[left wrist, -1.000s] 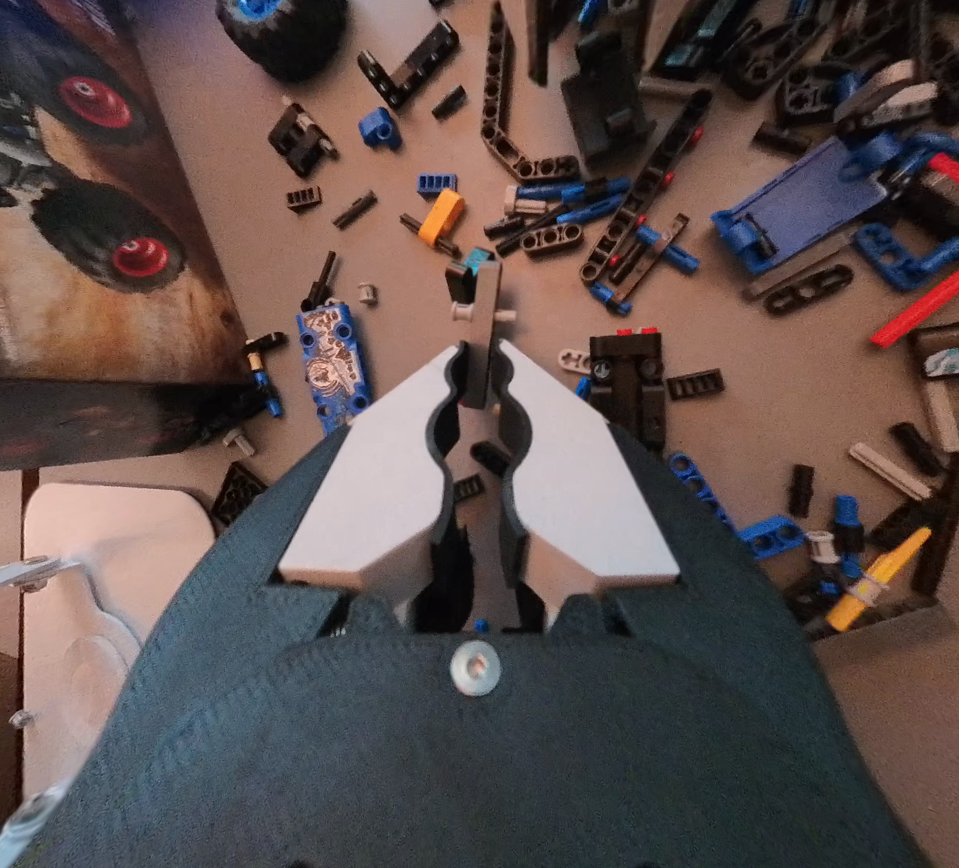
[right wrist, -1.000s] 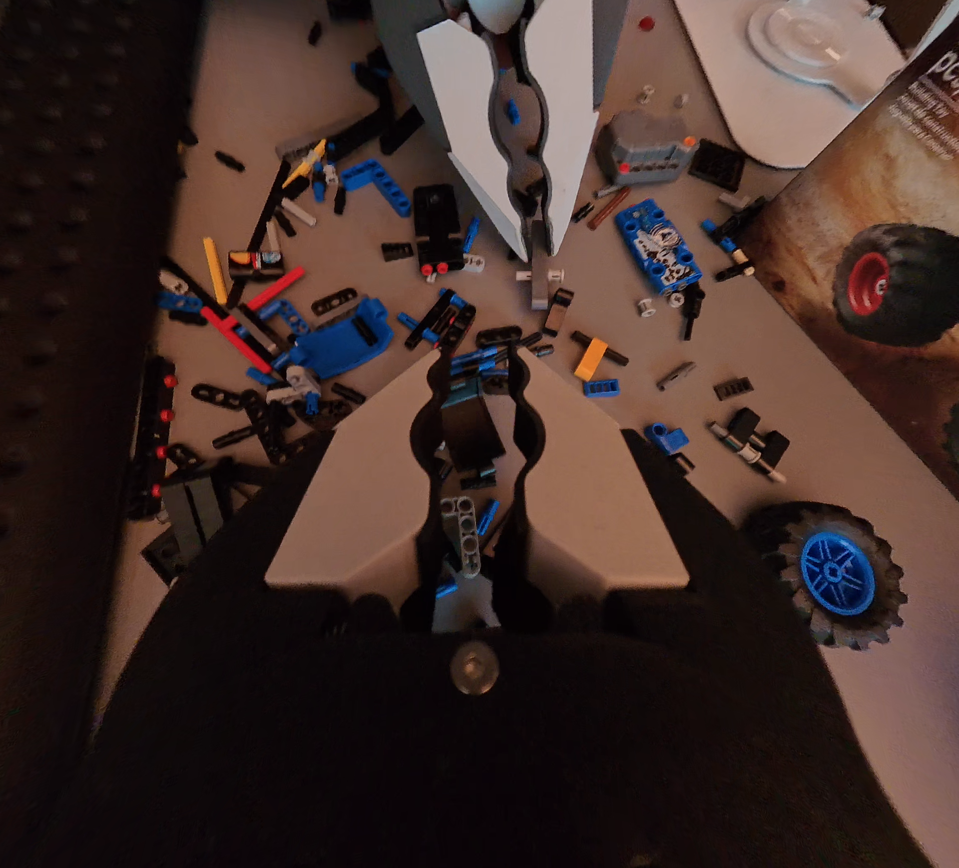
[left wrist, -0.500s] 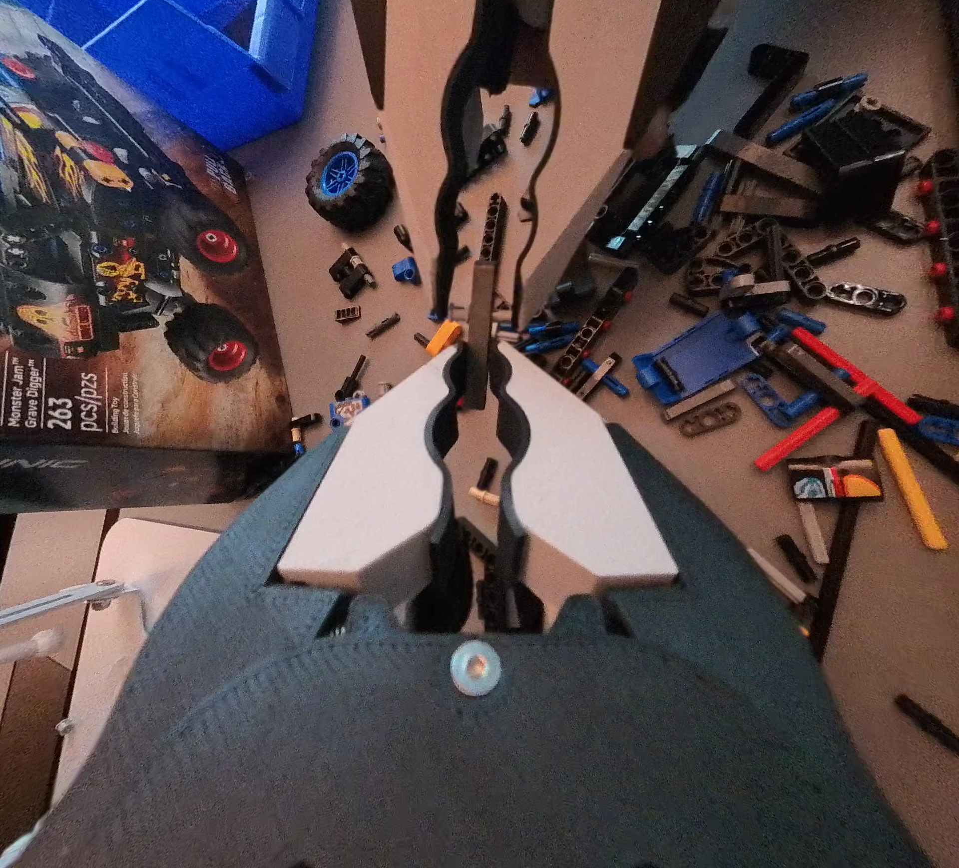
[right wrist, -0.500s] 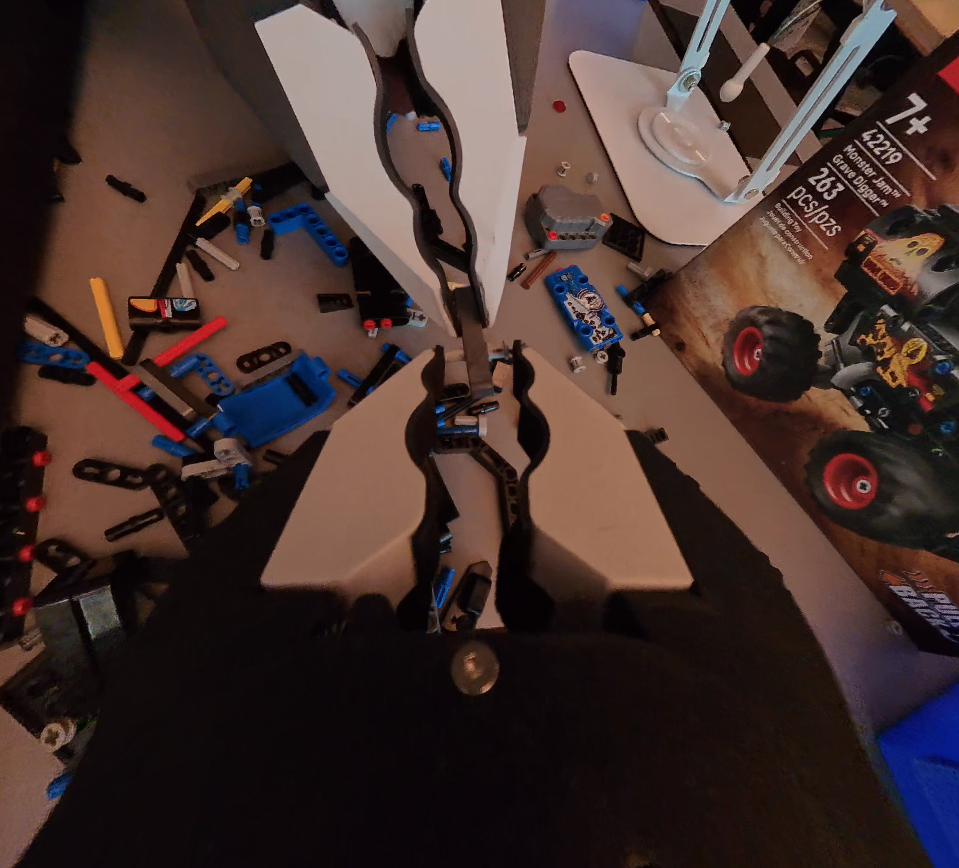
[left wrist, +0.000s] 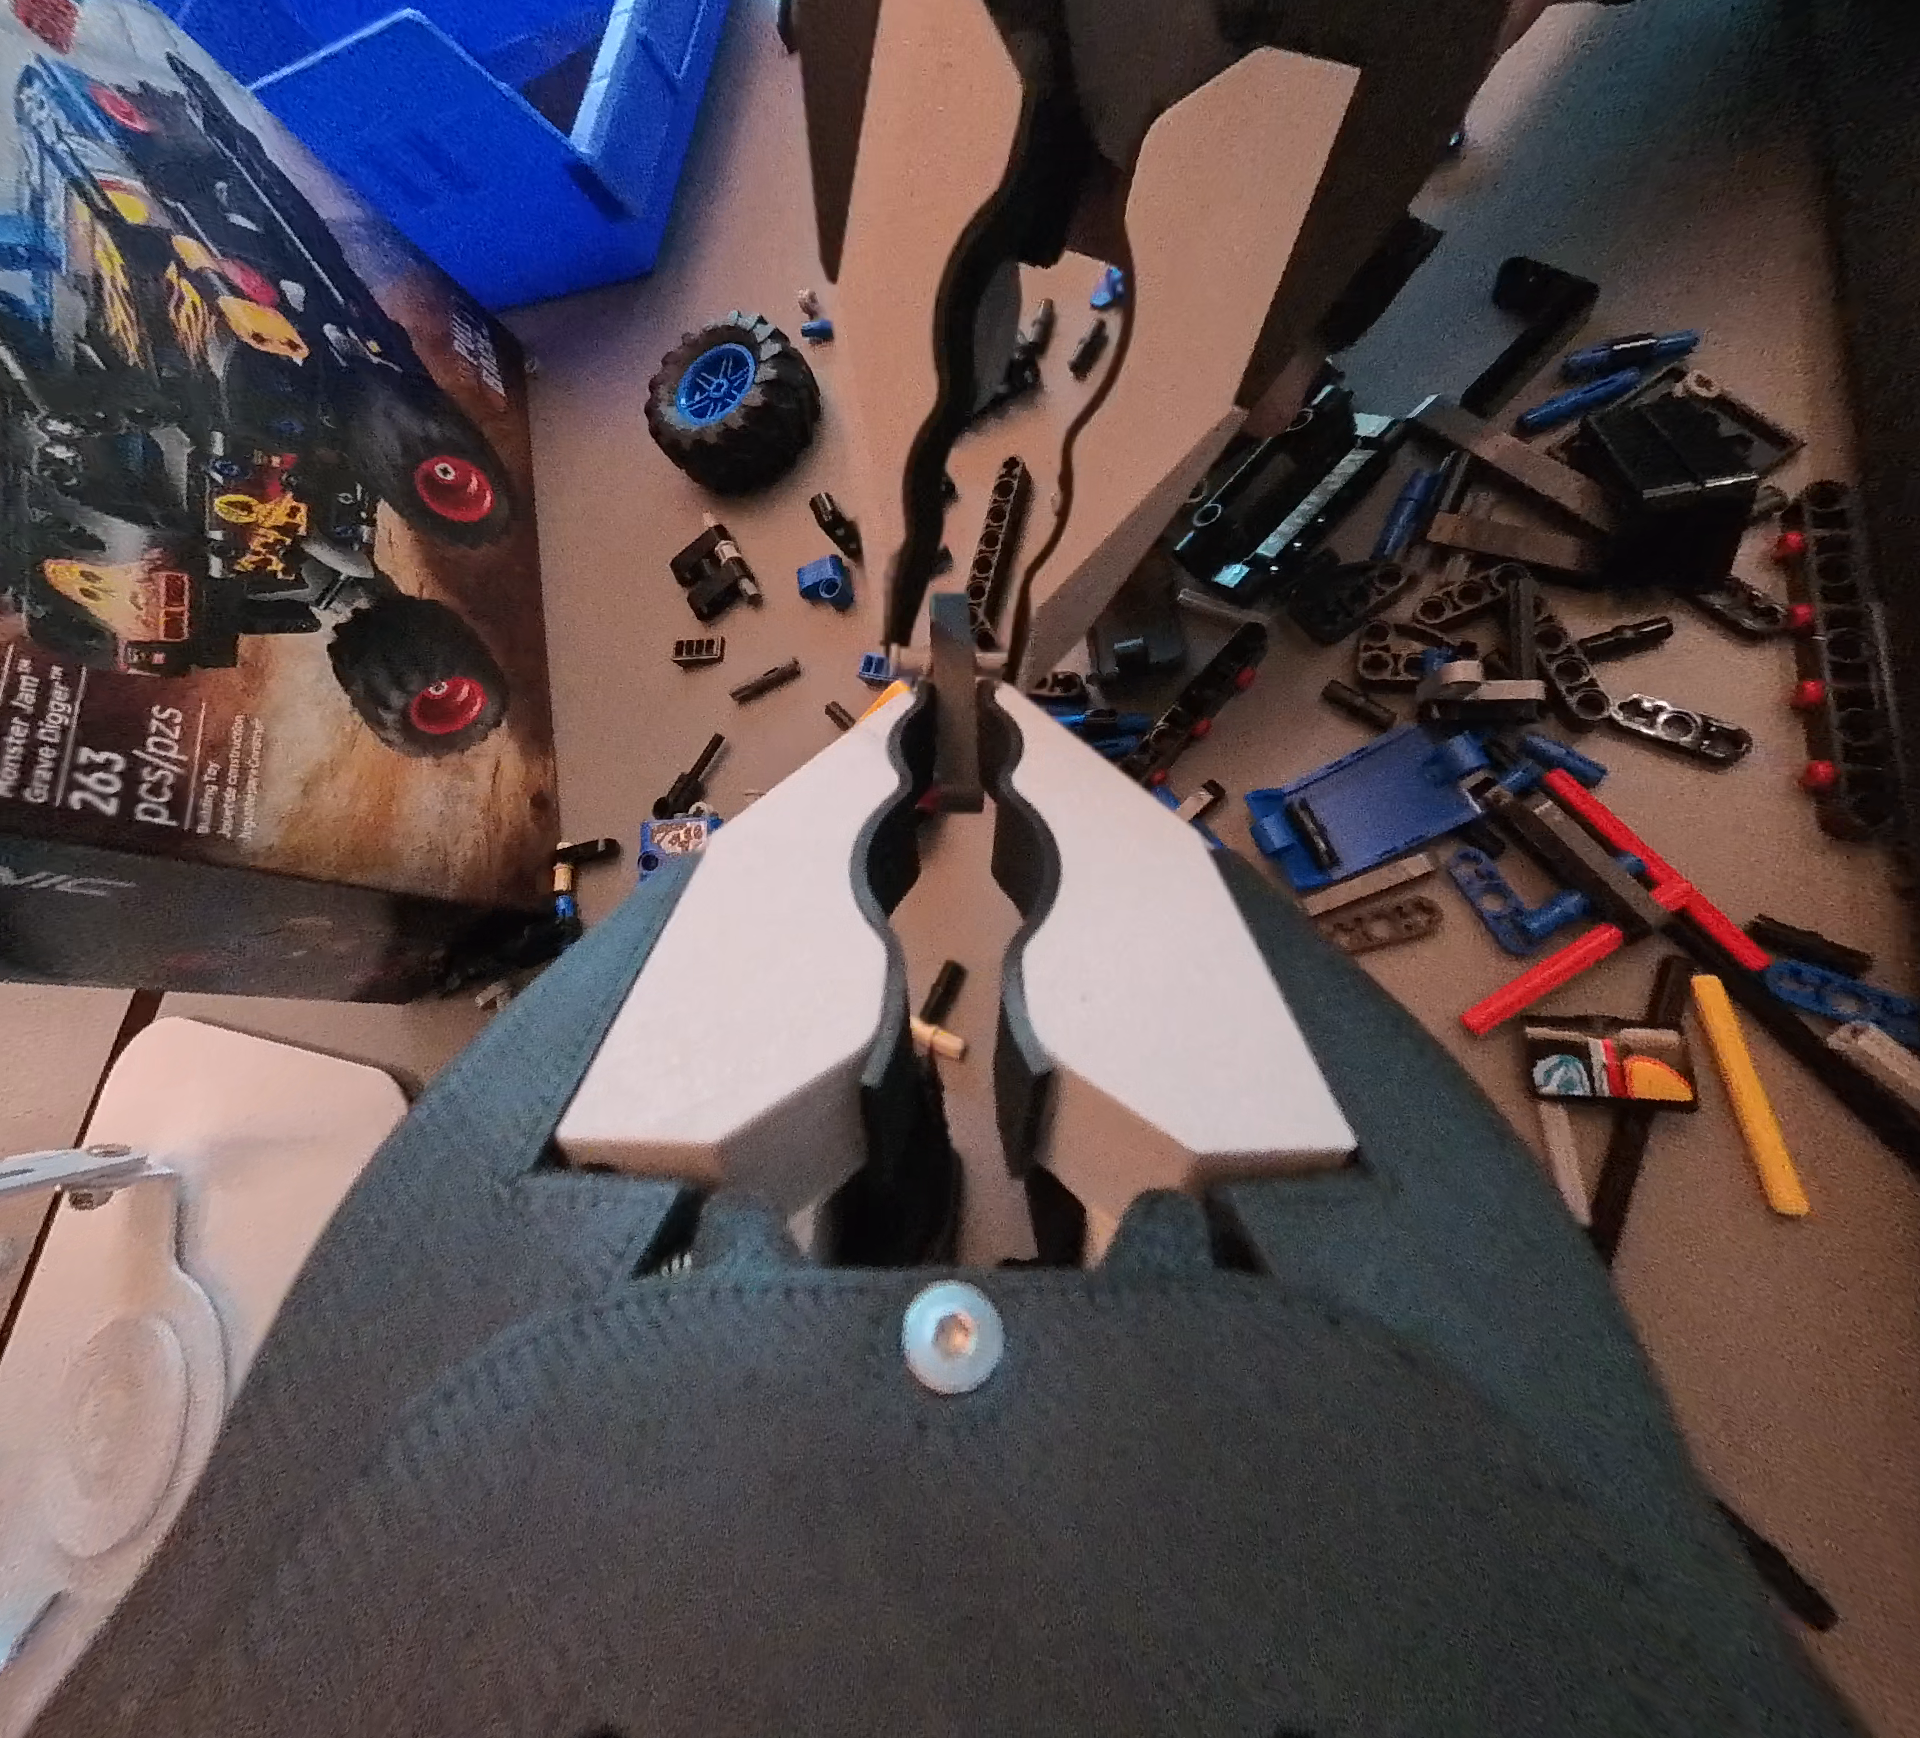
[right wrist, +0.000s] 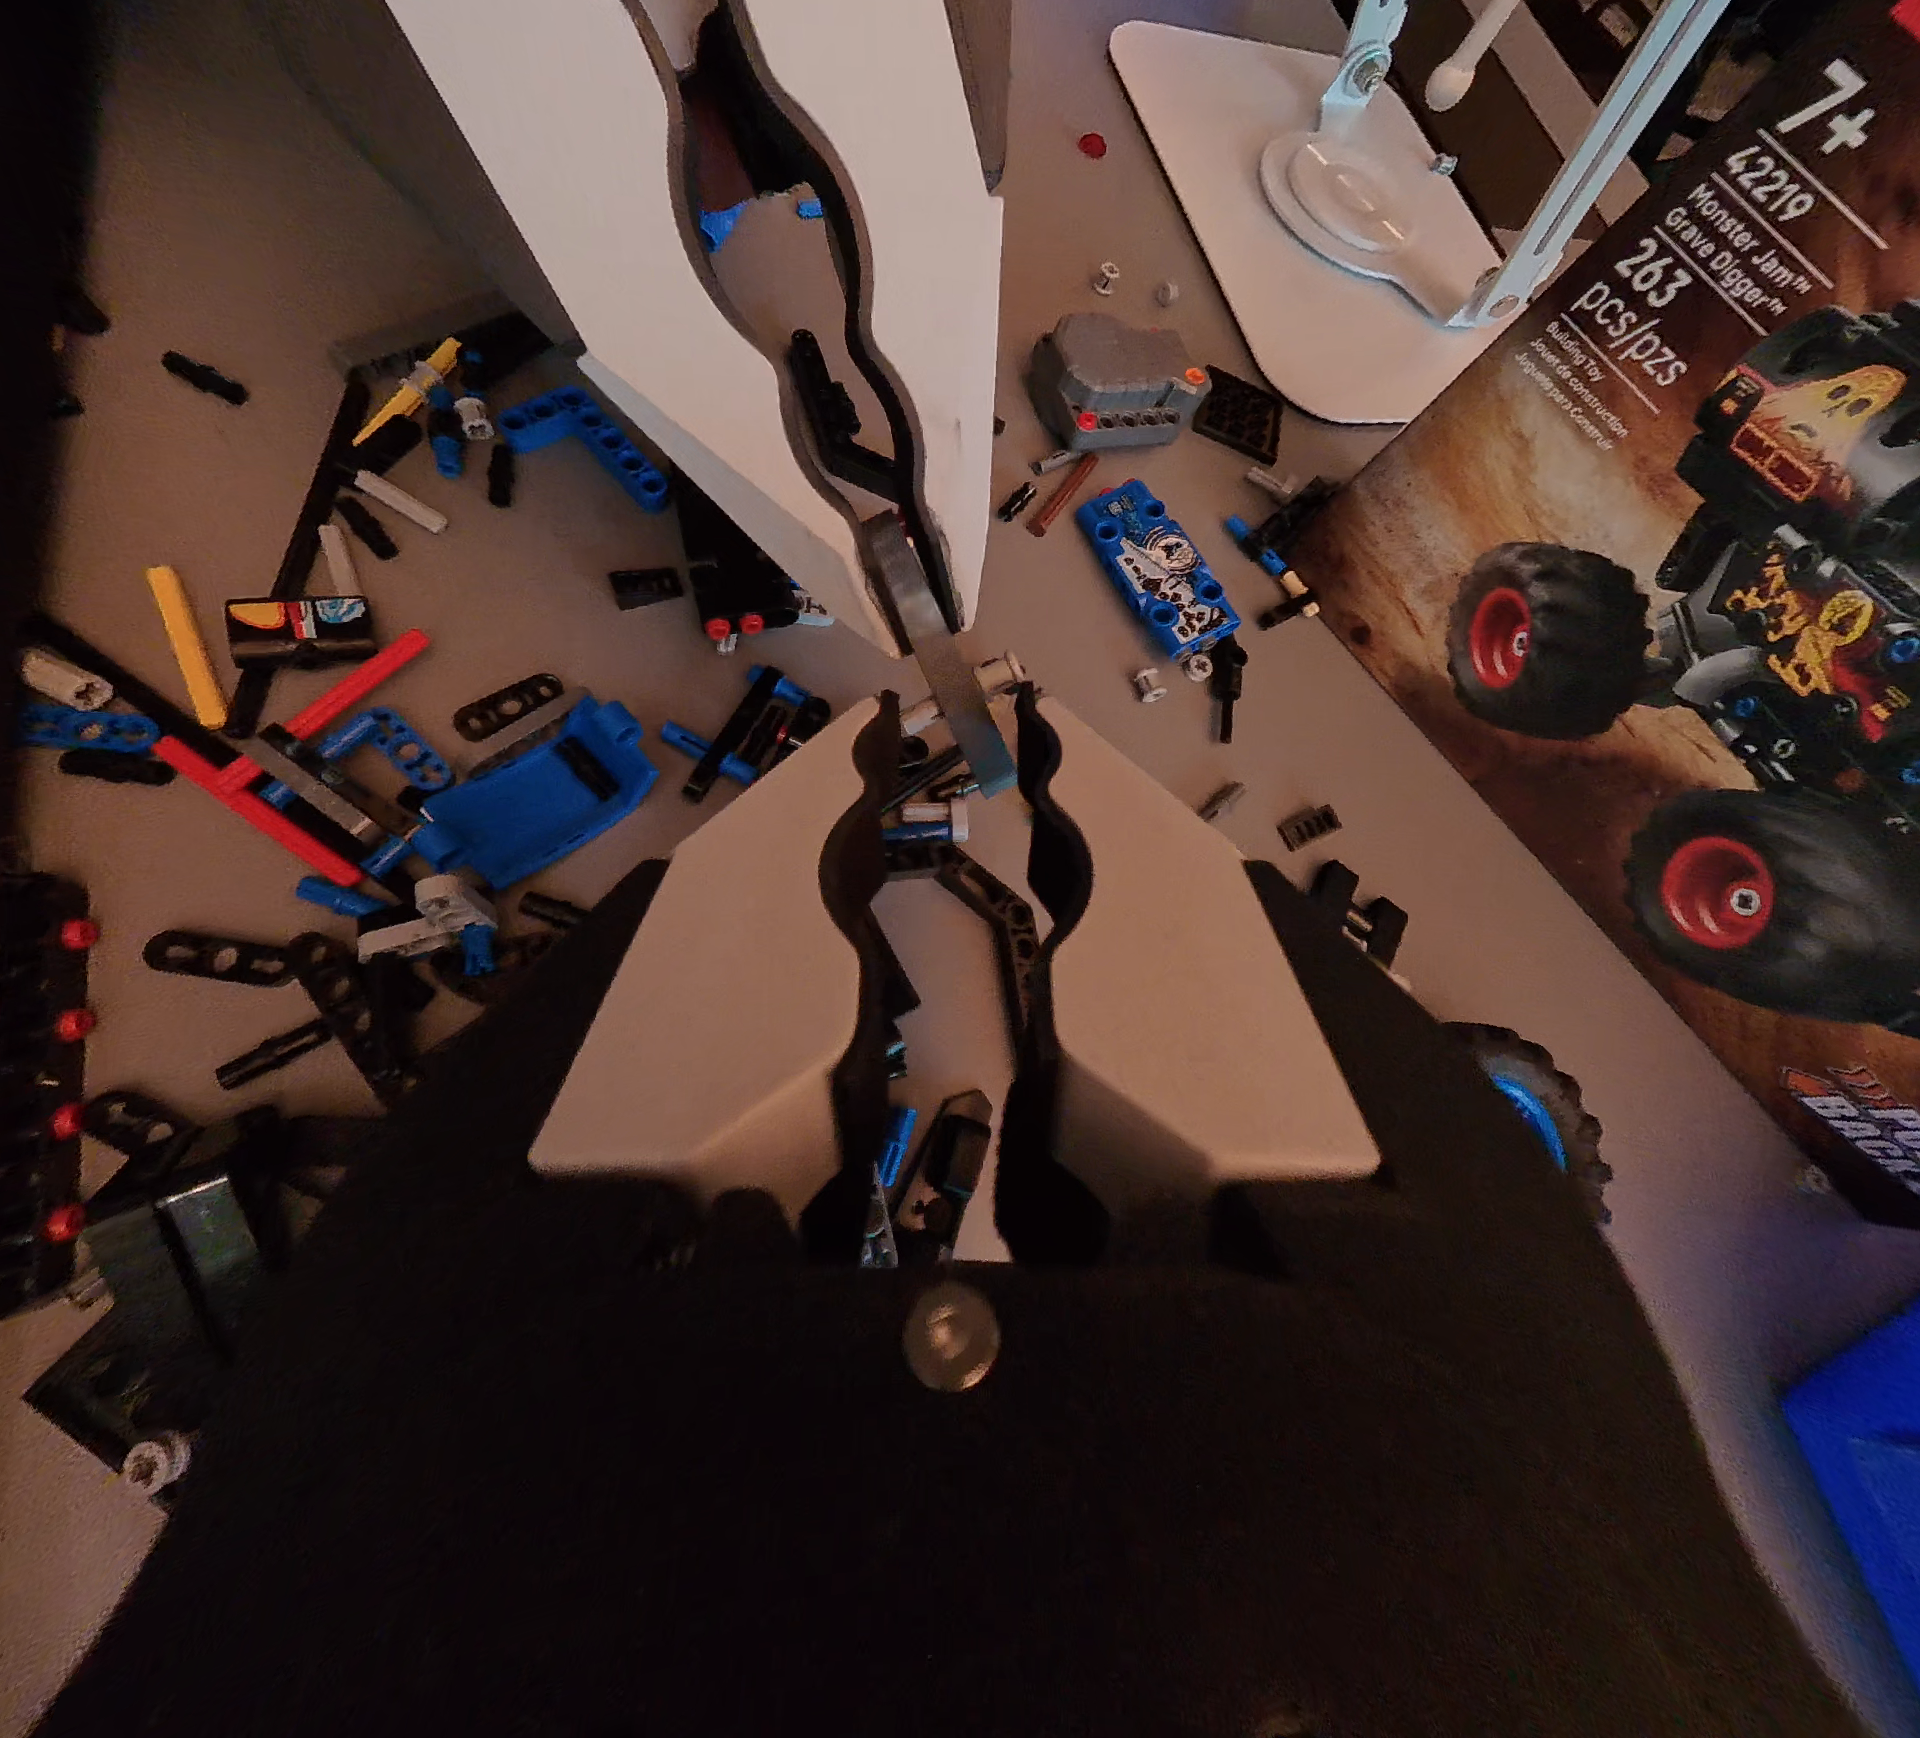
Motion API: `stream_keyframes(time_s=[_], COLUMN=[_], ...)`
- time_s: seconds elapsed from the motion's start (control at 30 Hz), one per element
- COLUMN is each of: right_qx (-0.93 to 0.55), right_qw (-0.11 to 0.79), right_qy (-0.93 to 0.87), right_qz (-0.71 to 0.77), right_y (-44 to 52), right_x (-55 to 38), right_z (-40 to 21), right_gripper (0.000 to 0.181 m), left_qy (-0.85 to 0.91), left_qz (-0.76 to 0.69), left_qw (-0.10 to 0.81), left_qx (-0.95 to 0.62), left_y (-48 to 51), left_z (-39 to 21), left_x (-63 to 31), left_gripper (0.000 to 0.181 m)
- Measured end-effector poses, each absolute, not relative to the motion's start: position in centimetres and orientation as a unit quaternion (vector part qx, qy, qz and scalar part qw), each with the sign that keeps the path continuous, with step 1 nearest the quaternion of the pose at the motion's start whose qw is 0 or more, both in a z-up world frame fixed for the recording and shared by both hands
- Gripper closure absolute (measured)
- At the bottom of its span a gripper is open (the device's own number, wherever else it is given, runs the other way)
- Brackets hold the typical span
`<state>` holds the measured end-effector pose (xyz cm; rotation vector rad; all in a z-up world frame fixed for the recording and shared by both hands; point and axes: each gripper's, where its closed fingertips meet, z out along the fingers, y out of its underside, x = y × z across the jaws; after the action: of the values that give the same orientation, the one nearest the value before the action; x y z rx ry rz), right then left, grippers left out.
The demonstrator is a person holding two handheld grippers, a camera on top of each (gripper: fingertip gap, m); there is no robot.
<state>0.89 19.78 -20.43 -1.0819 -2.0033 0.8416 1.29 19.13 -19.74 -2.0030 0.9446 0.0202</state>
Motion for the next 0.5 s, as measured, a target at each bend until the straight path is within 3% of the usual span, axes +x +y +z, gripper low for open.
stream_keyframes(time_s=[0.5], right_qx=[-0.393], right_qw=[0.365], right_qy=[-0.786], right_qz=[0.307], right_y=[19.4], right_x=[0.9], right_z=[-20.6], right_gripper=[0.173], left_qy=[0.368], left_qz=[-0.045], left_qw=[0.465], left_qx=[-0.804], left_y=[18.9], left_z=[-19.8], left_x=[2.3], left_gripper=[0.181])
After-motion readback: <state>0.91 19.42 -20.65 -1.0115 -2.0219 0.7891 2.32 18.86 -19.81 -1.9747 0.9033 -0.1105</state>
